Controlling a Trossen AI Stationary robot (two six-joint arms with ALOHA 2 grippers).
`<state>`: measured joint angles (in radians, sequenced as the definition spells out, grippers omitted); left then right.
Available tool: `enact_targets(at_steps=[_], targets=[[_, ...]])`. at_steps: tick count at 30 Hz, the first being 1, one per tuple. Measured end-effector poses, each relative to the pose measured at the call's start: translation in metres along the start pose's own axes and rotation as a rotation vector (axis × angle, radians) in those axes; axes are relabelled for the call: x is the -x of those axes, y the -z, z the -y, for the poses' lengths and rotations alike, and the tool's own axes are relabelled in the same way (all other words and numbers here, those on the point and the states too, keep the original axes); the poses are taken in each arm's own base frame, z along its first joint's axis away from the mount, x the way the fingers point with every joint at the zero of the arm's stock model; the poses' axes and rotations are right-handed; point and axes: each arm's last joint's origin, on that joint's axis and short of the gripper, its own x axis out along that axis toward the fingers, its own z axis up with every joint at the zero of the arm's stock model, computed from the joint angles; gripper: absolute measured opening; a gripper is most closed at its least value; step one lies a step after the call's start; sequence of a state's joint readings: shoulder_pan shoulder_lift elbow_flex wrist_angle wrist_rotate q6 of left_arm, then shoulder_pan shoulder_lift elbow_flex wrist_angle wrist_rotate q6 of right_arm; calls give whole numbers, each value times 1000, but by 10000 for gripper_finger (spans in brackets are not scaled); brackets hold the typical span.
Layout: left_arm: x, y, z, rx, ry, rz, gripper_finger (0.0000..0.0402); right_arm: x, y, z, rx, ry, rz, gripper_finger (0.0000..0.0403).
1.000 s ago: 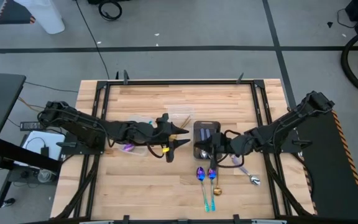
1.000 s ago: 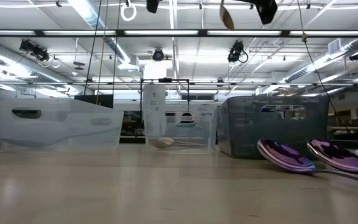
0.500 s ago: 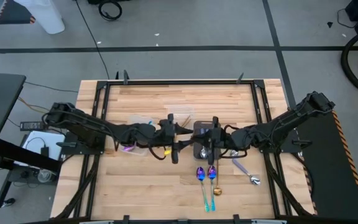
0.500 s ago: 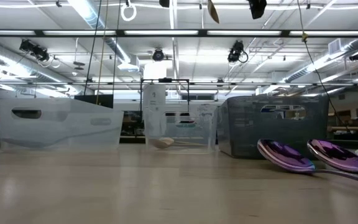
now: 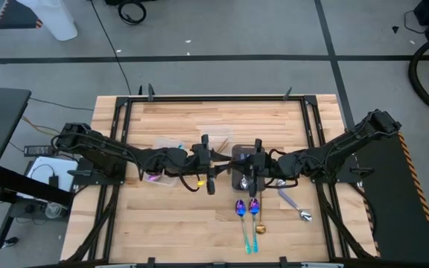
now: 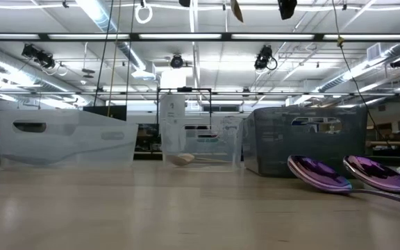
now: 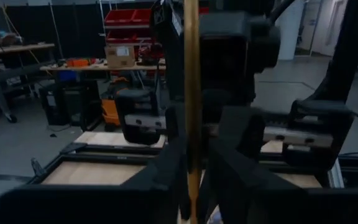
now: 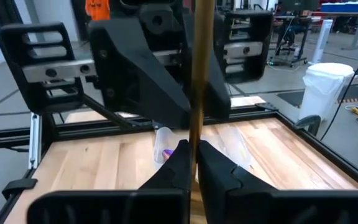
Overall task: Sort silverware by color (type)
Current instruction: Put the gold spoon into the right transparent bin
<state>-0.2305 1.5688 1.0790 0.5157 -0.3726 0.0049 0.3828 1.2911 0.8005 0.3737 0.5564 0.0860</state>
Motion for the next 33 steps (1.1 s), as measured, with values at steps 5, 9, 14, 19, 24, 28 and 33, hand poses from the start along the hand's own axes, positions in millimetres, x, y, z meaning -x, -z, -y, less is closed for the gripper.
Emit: enact_targets(at_steps=[5,9,14,19,24,28,33], targets=[[-1,5,-5,24,-12,-49,24,0,2,0,10,2,-16,42],[-4,11,-14,39,-36,-112,24,0,5,1,26,18,-40,76],[-8,19,-33,56,-96,-191,24,1,13,3,11,68,-110,123],[-11,33,-65,125,-189,-321,24,1,24,3,-70,76,-202,151],[-16,47,-90,161,-228,-399,27,-3,36,-5,-61,42,-256,157],[-19,56,-105,213,-234,-446,31,-8,51,-13,-55,40,-300,154],[-21,70,-118,267,-255,-526,32,-16,70,-20,-38,20,-363,154]])
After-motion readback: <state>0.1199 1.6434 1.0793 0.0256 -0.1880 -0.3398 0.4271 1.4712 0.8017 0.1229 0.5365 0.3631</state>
